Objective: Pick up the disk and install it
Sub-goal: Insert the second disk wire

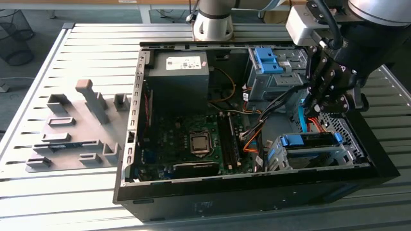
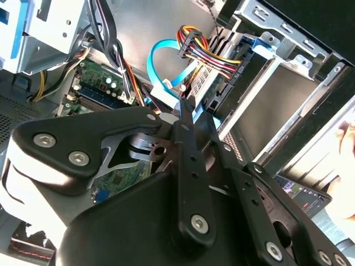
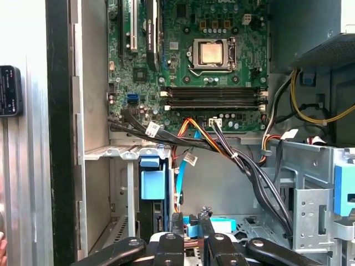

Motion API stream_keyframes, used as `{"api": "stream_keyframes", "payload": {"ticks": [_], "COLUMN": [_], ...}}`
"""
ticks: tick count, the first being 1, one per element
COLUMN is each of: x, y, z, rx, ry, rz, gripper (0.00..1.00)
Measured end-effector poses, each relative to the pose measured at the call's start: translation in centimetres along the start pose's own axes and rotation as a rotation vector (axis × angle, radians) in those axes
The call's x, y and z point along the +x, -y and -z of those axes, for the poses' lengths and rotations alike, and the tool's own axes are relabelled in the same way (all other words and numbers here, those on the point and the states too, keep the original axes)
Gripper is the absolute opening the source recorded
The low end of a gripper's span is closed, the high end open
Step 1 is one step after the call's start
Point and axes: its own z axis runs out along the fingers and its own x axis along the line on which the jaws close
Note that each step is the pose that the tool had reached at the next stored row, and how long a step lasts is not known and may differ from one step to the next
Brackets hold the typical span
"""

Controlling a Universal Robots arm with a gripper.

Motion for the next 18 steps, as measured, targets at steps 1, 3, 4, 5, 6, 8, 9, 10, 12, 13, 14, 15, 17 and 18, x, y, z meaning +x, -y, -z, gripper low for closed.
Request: {"api": "stream_keyframes", "payload": {"ticks": [1, 3, 4, 5, 6, 8, 9, 10, 12, 13, 14, 15, 17, 18], "x": [0.0, 0.0, 0.0, 0.01, 0.01, 0.01, 0.01, 0.01, 0.01, 0.01, 0.0, 0.0, -0.01, -0.01], "y": [-0.01, -0.01, -0.01, -0.01, -0.01, -0.02, -0.02, 0.02, 0.15, 0.25, 0.36, 0.49, 0.72, 0.79], "z": [-0.08, -0.2, -0.25, -0.3, -0.34, -0.43, -0.45, -0.46, -0.48, -0.48, -0.49, -0.49, -0.52, -0.54], "rx": [0.0028, 0.0084, 0.0086, 0.0087, 0.0088, 0.0088, 0.0088, 0.0088, 0.0088, 0.0088, 0.0087, 0.0087, 0.0077, 0.0072], "ry": [0.0, 0.0, 0.0001, 0.0002, 0.0001, 0.0, 0.0, 0.0, 0.0003, 0.0005, 0.0007, 0.001, 0.0017, 0.0017], "rz": [0.0, 0.0, 0.001, 0.001, 0.001, 0.0, 0.0, 0.0, 0.0, 0.0, 0.0, 0.0, 0.0, -0.001], "gripper": [0.25, 0.25, 0.25, 0.25, 0.25, 0.25, 0.25, 0.24, 0.17, 0.15, 0.15, 0.15, 0.15, 0.15]}}
